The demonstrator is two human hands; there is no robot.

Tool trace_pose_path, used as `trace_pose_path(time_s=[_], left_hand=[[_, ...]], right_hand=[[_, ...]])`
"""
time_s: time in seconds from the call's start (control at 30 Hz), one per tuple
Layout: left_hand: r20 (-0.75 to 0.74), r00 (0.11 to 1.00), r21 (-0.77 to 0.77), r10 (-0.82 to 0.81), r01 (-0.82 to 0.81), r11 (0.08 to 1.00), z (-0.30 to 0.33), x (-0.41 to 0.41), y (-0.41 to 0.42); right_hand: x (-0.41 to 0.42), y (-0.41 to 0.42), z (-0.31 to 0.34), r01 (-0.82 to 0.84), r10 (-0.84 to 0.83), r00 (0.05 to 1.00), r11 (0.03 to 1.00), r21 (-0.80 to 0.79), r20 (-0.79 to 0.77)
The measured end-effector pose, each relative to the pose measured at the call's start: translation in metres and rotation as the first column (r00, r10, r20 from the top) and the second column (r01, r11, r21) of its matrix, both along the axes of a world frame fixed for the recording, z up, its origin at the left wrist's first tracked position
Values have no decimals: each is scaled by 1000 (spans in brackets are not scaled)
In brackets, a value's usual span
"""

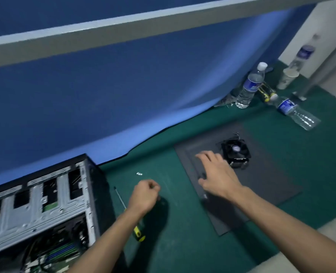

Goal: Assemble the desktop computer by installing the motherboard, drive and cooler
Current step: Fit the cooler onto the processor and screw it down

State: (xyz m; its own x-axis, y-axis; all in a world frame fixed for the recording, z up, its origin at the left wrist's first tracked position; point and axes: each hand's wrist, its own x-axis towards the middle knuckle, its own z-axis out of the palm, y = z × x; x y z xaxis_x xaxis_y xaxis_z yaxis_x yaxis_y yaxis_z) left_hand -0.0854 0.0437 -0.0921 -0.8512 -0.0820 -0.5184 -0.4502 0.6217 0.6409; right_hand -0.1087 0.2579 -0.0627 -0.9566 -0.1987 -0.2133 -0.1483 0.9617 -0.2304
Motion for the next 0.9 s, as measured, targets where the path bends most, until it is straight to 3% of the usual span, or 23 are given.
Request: trace_pose_path(time_s=[0.17,0.33,0.6,0.77,0.9], left_hand=[[147,973,20,176,-181,983,-6,-21,24],[163,951,74,262,-277,958,9,-44,51],[246,908,176,340,-387,905,15,-72,75],[274,907,257,320,-389,884,16,-86,97],[305,931,420,199,-319,850,31,-92,117]], right_hand=[[-67,84,-31,-39,-10,991,935,353,137],[-103,119,-55,-7,-116,954,914,406,278],[-117,136,-54,-40,-21,962,975,220,271],[-110,130,-33,-77,70,989,996,52,130],[-105,102,-3,-164,166,986,977,-135,3]])
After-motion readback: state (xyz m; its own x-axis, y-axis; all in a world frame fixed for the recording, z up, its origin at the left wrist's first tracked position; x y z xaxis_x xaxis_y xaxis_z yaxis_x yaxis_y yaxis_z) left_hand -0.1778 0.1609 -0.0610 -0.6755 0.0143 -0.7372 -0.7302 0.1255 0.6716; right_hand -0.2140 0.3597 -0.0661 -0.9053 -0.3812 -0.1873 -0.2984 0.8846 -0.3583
